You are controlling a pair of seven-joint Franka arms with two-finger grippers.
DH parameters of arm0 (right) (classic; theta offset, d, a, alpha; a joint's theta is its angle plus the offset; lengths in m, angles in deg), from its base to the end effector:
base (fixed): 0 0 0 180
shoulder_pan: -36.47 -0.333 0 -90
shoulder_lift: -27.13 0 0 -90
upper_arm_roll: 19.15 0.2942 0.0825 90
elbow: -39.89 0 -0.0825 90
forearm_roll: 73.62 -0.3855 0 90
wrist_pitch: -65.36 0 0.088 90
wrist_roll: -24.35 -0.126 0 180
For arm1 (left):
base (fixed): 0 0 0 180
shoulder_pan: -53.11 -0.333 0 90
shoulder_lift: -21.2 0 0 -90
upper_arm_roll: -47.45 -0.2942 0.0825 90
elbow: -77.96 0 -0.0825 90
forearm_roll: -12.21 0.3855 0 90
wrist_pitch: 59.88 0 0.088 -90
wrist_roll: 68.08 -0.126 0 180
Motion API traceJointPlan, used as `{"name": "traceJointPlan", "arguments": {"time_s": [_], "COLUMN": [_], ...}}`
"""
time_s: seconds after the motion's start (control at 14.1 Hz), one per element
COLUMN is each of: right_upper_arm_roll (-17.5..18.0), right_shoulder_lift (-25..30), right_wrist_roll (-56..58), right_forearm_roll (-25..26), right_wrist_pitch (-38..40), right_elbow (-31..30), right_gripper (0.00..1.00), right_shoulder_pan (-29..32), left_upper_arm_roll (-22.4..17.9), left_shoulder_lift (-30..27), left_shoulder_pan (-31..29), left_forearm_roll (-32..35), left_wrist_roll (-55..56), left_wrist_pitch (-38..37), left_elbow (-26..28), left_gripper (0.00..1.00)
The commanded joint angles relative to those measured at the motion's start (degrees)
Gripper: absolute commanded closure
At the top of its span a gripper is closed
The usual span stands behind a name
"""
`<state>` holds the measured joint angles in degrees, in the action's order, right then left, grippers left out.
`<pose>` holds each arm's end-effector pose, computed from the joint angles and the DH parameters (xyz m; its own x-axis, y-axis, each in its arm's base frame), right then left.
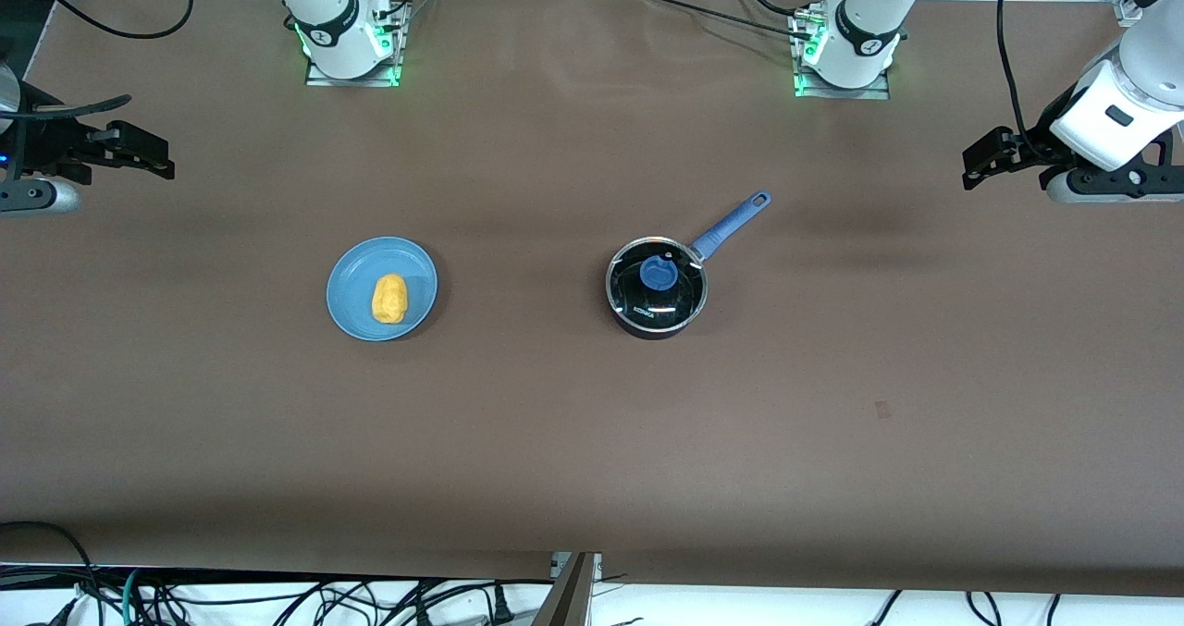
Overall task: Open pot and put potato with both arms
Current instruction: 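Move the right gripper toward the plate while the left gripper approaches the pot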
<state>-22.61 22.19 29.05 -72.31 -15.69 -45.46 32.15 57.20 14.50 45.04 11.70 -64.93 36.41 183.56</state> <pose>0.5600 0.0066 0.5612 0.9824 0.0925 -0.1621 0.0962 -0.9953 0.0148 0.5234 -0.0196 0.5259 0.9985 0.0287 -0.0465 0.0281 -0.9995 -0.0135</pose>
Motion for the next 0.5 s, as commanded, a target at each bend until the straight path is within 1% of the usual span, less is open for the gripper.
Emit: {"name": "traceJointPlan", "arguments": {"time_s": [0.0,0.07,0.43], "right_upper_arm_roll": [0.1,0.1,0.1], "right_shoulder_lift": [-0.8,-0.7,-0.7], "right_wrist_roll": [0.5,0.7,0.8], "right_forearm_roll": [-0.6,-0.6,-0.6], "right_wrist_pitch": [0.4,0.1,0.1], "right_elbow": [1.7,1.7,1.7], "right_gripper": [0.00,0.00,0.00], "right_shoulder_pan": [0.3,0.4,0.4], "left_upper_arm_roll": [0.4,0.4,0.4], "left_shoulder_lift": [0.9,0.9,0.7], "left_shoulder_pan": [-0.8,-1.0,-1.2], "left_forearm_roll": [0.9,0.9,0.9], "left_wrist_roll": [0.2,0.1,0.4], "left_wrist_pitch": [0.6,1.5,1.3], "left_elbow": [-1.5,-1.4,-1.5], "left_gripper": [0.00,0.00,0.00]}}
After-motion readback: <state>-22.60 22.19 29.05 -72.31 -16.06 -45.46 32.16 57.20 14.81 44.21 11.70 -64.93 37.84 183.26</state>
